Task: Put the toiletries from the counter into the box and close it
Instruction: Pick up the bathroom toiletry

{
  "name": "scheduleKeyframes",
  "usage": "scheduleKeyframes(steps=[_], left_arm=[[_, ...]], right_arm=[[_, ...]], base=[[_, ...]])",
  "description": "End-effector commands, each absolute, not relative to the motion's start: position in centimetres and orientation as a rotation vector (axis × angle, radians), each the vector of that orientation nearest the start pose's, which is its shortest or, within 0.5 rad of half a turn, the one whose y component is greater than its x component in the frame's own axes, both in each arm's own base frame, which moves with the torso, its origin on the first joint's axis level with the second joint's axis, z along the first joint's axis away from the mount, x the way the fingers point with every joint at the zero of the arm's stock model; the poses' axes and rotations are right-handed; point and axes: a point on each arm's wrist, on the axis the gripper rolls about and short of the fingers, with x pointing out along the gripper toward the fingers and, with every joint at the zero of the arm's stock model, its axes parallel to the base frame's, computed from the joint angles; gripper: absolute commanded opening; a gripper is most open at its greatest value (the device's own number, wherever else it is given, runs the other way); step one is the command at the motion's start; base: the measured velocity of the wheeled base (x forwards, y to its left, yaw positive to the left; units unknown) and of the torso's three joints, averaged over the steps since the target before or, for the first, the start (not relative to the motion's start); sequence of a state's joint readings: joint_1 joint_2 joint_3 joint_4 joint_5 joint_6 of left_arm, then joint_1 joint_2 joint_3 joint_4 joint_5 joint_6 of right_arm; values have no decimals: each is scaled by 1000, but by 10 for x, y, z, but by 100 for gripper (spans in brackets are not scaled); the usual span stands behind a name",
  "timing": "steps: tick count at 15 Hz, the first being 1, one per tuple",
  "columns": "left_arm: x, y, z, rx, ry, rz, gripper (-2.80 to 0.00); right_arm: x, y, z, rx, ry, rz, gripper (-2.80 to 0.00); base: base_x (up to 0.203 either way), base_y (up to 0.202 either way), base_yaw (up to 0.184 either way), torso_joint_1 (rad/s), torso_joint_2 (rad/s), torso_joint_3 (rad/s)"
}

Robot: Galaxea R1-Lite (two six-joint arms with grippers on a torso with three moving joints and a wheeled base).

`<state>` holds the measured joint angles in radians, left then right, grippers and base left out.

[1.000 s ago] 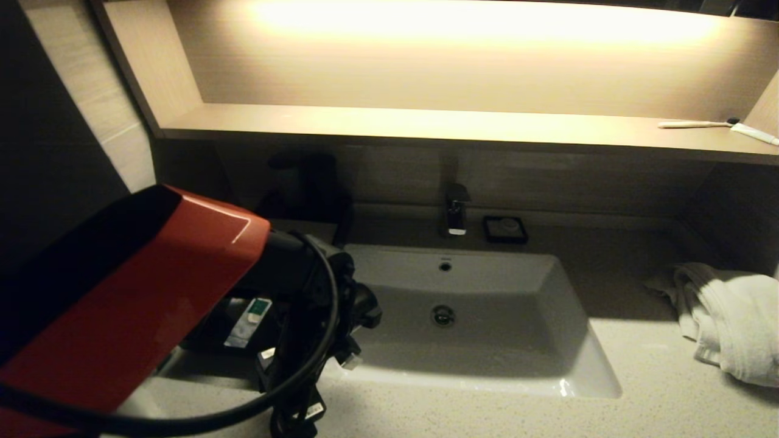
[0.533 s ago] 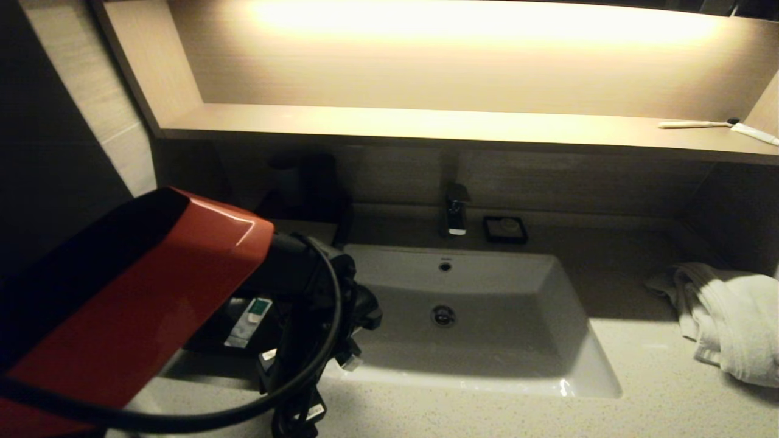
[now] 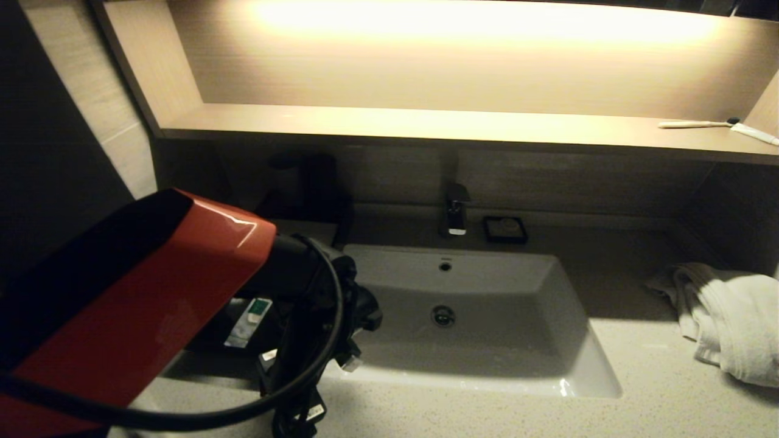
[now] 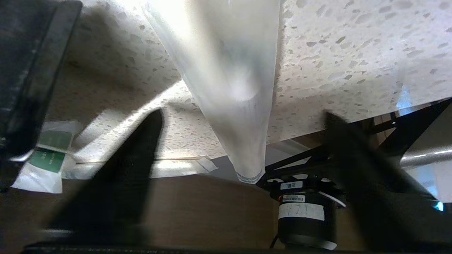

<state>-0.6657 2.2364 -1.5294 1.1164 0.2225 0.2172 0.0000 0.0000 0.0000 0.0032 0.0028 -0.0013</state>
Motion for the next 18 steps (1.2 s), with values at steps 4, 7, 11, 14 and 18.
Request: scheduleKeyframes(steps=[4,7,11,14,18], left_arm=[[272,-207,79,951,1652,-488,-280],[272,-207,80,948,1650,-486,-280],[270,-205,89,938,1627,-487,-280],[267,-204,103,921,1590,-486,-280],[264,-203,124,879,1520,-477,-280]], right_arm=[[-23,0,75,-2,3,3,-280],[-23,0,75,-2,3,3,-280],[-23,0,75,-2,3,2,-280],[-23,0,75,-2,3,3,-280],[-23,0,75,-2,3,3,-280]], base=[[0,0,0,0,0,0],[0,0,0,0,0,0],[0,0,0,0,0,0],[0,0,0,0,0,0],[0,0,0,0,0,0]])
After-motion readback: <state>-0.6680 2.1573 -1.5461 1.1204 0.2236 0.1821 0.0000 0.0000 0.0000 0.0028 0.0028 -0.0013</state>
